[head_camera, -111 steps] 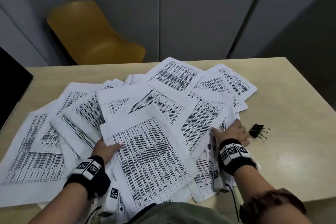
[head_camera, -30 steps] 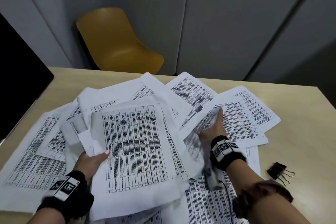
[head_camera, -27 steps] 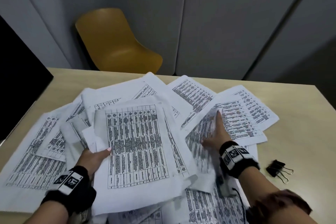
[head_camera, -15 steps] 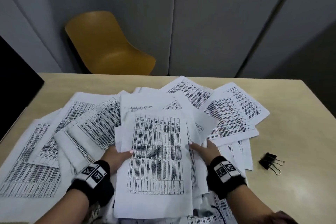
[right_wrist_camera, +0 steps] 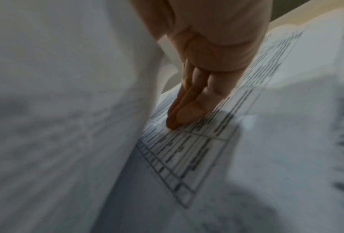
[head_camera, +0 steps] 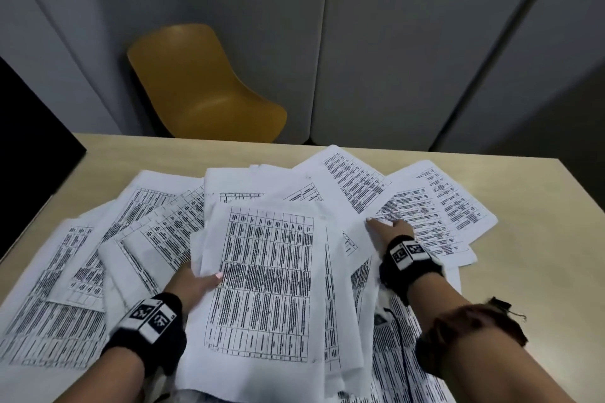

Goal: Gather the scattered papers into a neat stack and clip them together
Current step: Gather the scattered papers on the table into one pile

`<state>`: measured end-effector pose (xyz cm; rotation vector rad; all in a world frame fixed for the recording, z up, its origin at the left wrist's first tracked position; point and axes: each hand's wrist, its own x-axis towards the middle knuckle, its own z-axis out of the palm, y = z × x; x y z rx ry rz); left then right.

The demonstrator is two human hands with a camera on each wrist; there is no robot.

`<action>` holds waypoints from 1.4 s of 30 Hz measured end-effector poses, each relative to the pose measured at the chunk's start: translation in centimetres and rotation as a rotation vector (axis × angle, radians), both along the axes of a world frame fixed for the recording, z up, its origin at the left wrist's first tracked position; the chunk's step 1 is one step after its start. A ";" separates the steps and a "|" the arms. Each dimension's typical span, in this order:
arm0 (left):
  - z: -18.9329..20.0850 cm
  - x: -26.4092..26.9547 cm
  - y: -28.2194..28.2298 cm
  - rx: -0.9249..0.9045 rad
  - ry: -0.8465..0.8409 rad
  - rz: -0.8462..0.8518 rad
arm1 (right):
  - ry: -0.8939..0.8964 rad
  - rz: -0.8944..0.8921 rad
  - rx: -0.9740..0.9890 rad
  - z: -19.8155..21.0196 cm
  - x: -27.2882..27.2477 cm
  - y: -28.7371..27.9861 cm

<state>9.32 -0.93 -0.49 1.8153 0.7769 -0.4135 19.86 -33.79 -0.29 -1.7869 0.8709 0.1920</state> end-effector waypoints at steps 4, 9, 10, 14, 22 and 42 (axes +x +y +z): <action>-0.2 -0.3 0.2 -0.015 -0.028 0.018 | 0.042 0.156 0.002 0.0 1.1 0.4; -0.5 0.1 0.6 0.008 -0.024 0.039 | -0.037 0.225 0.044 -0.5 0.1 -0.6; -0.5 0.2 0.6 0.019 -0.022 0.054 | -0.064 0.219 0.100 -0.6 -0.6 -1.2; -0.5 0.4 0.9 0.109 -0.078 0.113 | -0.076 0.235 0.201 -1.2 -3.4 -3.6; -0.5 -0.3 -0.8 0.048 -0.058 0.068 | -0.078 0.225 0.334 -0.1 -7.7 -1.4; 0.4 -1.6 -3.2 0.220 -0.167 -0.125 | 0.031 0.114 0.077 -2.6 -13.4 -0.6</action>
